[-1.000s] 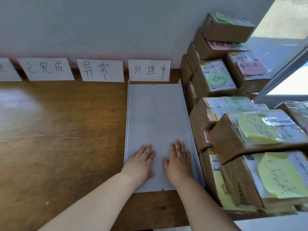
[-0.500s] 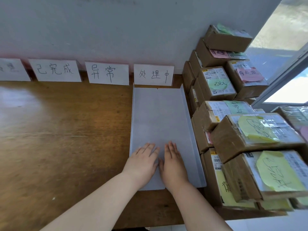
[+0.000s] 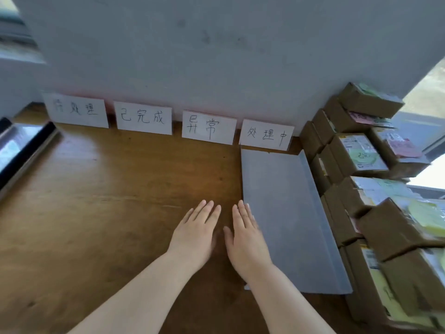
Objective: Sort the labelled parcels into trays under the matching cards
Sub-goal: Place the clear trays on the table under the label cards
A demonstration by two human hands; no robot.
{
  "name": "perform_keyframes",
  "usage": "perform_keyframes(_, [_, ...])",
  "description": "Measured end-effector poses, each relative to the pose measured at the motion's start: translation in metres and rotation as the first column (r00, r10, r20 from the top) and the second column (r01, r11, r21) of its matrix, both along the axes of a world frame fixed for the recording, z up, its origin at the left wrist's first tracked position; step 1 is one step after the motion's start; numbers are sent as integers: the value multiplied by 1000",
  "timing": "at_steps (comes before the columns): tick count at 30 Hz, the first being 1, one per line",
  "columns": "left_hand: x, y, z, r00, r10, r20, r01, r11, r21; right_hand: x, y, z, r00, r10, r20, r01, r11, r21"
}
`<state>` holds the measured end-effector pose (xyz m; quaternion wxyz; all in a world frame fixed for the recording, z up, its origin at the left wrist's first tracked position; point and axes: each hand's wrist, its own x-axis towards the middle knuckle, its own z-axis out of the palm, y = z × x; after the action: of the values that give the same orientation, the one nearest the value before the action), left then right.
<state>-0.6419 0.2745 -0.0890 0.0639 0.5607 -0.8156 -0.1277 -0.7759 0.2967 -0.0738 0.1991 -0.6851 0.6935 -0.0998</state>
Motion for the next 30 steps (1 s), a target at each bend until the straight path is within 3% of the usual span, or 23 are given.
perform_keyframes(7, [171, -6, -2, 994, 105, -27, -105, 994, -10, 168, -5, -4, 994, 110, 21, -110, 994, -5])
perform_keyframes(12, [293, -7, -2, 976, 215, 44, -216, 976, 15, 281, -11, -8, 976, 216, 35, -217, 976, 24])
perform_keyframes(20, [419, -2, -1, 897, 438, 55, -441, 897, 37, 377, -16, 6, 953, 303, -3, -300, 945, 127])
perform_keyframes(25, [462, 1, -14, 803, 596, 23, -592, 791, 153, 419, -26, 12, 922, 385, -46, -368, 907, 206])
perform_keyframes(30, [481, 5, -27, 744, 664, -75, -600, 713, 364, 454, -38, 9, 905, 426, 7, -414, 874, 254])
